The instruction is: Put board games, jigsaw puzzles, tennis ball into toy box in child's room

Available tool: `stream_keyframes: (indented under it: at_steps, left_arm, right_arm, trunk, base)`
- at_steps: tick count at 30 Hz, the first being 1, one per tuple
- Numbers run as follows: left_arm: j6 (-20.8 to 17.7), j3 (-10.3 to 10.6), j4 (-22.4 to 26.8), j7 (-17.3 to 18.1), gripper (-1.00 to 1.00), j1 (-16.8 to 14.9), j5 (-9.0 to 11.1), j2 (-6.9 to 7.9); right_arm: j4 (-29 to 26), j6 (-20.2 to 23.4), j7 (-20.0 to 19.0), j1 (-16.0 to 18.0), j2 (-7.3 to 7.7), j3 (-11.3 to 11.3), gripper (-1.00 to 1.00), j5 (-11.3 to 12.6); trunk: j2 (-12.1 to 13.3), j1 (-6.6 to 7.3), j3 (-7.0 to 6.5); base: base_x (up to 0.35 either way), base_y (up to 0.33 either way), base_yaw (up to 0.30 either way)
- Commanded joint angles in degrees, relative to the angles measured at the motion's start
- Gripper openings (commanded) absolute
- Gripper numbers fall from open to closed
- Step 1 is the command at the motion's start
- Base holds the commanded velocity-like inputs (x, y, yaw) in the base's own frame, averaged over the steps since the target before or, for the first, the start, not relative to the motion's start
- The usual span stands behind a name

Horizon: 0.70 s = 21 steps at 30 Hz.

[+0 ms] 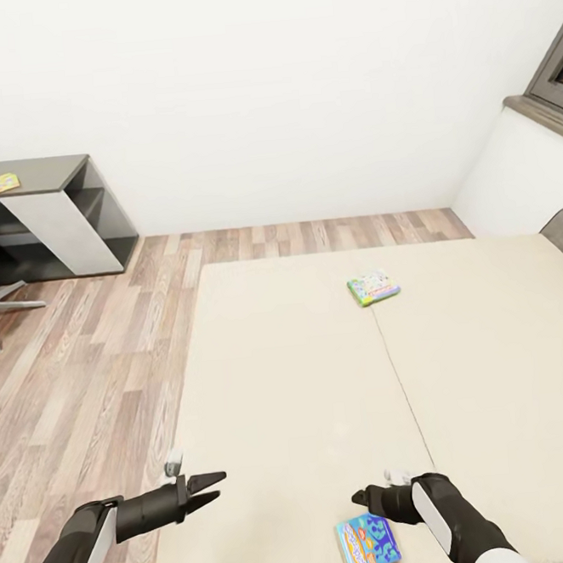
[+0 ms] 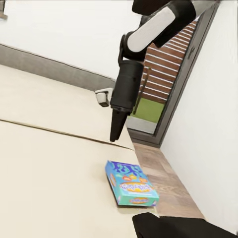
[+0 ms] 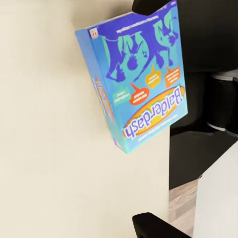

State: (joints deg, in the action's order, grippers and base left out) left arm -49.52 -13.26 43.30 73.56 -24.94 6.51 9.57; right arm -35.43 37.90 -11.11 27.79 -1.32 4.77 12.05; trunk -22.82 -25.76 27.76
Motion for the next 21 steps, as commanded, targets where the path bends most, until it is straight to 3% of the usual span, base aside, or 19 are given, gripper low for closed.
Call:
stream_keyframes:
  at_steps: [1, 9, 21]
  left_arm:
    - [-0.48, 0.03, 0.01, 0.74, 1.0, -0.02, 0.1, 0.01]
    - [-0.41, 0.23, 0.03, 4.71, 1.0, -0.02, -0.07, 0.01]
    - [-0.4, 0.32, 0.03, 5.26, 1.0, -0.02, -0.09, 0.01]
  right_arm:
    - [-0.07, 0.29, -0.3, 0.01, -0.08, 0.36, 1.0, -0.15]
    - [-0.06, -0.75, -0.48, -0.07, -0.02, 0.25, 1.0, -0.23]
    - [0.01, -1.07, -0.49, -0.1, 0.08, 0.29, 1.0, -0.27]
  trunk:
    - [-0.09, -0.03, 0.16]
    - [-0.09, -0.03, 0.81]
    - [-0.09, -0.03, 1.79]
  base:
    - [0.0, 0.0, 0.0]
    - [0.0, 0.0, 0.0]
    - [0.0, 0.0, 0.0]
